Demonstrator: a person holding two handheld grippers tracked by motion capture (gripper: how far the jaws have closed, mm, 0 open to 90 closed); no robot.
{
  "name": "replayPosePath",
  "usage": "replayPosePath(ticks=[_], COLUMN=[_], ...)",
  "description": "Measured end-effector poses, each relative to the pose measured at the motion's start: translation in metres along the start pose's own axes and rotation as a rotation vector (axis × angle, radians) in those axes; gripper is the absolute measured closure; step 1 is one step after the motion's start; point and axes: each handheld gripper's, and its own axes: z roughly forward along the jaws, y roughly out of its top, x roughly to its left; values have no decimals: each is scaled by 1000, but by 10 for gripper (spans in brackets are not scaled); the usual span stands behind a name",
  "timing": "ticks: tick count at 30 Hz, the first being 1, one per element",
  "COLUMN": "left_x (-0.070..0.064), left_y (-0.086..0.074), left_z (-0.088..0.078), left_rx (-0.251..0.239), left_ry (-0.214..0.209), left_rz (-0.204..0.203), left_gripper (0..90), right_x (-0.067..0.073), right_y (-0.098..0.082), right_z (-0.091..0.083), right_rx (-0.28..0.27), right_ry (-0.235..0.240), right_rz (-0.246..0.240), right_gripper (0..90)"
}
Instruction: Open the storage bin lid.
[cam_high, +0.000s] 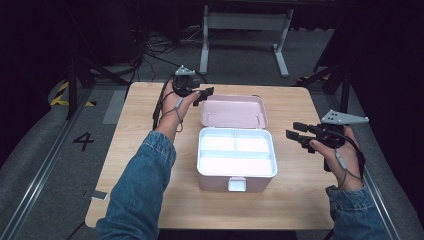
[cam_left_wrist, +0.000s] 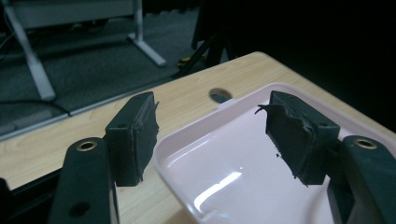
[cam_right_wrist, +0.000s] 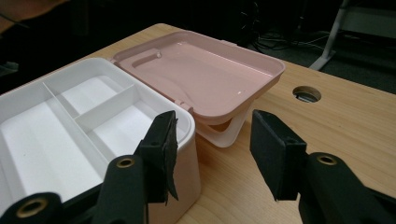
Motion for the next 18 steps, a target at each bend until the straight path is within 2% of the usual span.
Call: replayPosePath(ticks=[2, 3, 5, 9, 14, 17, 18], left_x=[-9, -9, -24, -41, -57, -64, -65], left_y=[5, 5, 9, 9, 3, -2, -3], left_z=[-15, -15, -36, -62, -86, -101, -104], left_rx=[-4, -4, -5, 6, 33, 49, 51], left_ry=[-14, -14, -20, -19, -31, -38, -42], left_rz=[25, 25, 75, 139, 195, 216, 207], left_gripper=[340, 338, 338, 337, 331, 326, 324], right_x=[-2, -2, -5, -10, -16, -18, -19], right_y=[2, 4, 7, 10, 12, 10, 9], right_z=[3, 4, 5, 6, 4, 1, 1], right_rx=[4, 5, 2, -1, 3, 22, 25], right_ry=[6, 7, 10, 13, 15, 12, 11], right_rz=[-1, 1, -1, 5, 14, 23, 25], right_gripper=[522, 520, 516, 513, 500, 492, 492])
